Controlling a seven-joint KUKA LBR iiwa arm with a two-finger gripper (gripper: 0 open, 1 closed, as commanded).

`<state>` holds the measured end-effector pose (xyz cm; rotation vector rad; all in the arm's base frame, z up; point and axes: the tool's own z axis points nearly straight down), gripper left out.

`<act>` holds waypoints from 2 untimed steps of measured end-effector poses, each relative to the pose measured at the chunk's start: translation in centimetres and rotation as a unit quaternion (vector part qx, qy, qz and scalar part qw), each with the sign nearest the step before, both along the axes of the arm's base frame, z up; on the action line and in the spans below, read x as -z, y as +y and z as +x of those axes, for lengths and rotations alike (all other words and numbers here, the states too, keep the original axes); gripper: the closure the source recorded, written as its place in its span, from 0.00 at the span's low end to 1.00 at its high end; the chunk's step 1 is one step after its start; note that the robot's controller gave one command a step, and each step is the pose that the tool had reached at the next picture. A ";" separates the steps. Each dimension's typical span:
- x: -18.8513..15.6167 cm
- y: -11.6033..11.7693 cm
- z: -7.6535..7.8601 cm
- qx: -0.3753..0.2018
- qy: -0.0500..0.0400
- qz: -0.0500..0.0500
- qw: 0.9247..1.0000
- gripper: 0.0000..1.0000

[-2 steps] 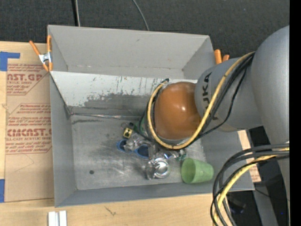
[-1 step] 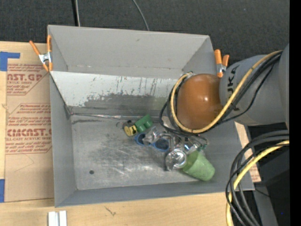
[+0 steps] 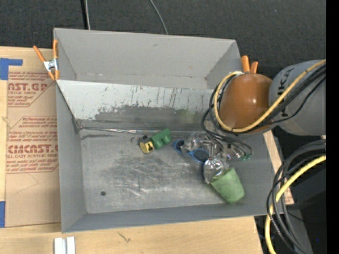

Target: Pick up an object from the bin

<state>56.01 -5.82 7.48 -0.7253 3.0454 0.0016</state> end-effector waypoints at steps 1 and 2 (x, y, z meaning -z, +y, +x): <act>-0.4 0.3 0.4 -0.002 -0.008 0.001 1.000 1.00; 0.1 -0.1 -0.2 -0.001 0.005 -0.002 1.000 0.00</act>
Offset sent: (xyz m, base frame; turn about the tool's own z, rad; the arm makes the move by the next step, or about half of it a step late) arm 0.0000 0.0000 0.0000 0.0000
